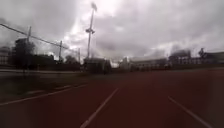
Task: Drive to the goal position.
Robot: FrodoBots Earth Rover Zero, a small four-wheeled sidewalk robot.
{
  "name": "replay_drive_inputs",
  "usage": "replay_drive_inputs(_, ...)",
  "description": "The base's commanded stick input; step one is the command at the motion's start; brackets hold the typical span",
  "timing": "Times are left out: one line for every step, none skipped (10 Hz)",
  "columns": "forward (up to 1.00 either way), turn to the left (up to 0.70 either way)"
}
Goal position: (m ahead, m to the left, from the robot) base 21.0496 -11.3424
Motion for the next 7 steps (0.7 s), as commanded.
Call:
replay_drive_inputs(0.70,0.00)
replay_drive_inputs(0.70,0.00)
replay_drive_inputs(0.70,0.00)
replay_drive_inputs(0.70,0.00)
replay_drive_inputs(0.70,0.00)
replay_drive_inputs(0.70,0.00)
replay_drive_inputs(0.70,0.00)
